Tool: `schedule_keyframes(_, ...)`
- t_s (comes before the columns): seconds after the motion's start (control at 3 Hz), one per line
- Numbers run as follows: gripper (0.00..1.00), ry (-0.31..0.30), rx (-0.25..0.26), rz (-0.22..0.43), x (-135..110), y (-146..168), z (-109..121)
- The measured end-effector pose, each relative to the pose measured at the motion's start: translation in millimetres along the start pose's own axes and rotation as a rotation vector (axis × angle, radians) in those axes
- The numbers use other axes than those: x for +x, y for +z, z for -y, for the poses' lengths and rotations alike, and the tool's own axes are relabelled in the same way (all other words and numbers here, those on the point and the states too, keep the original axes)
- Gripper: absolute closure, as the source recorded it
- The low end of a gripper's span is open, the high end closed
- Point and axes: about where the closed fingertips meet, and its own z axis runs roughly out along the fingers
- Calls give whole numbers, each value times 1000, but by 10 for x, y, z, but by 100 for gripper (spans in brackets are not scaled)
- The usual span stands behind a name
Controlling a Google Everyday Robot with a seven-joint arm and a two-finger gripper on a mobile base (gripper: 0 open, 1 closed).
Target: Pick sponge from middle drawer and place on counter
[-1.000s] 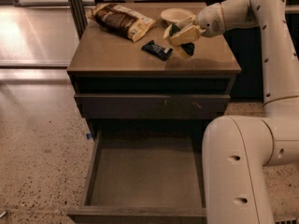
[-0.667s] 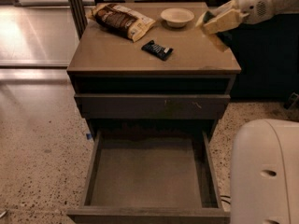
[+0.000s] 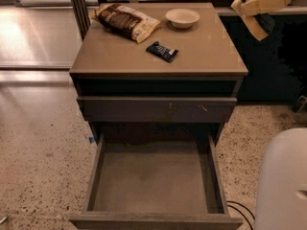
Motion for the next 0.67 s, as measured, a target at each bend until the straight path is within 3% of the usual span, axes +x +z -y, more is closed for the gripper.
schedule_keyframes(0.33, 100, -90, 22, 21, -305, 223, 36)
schedule_keyframes(0.67, 100, -188, -21, 38, -541, 588, -27)
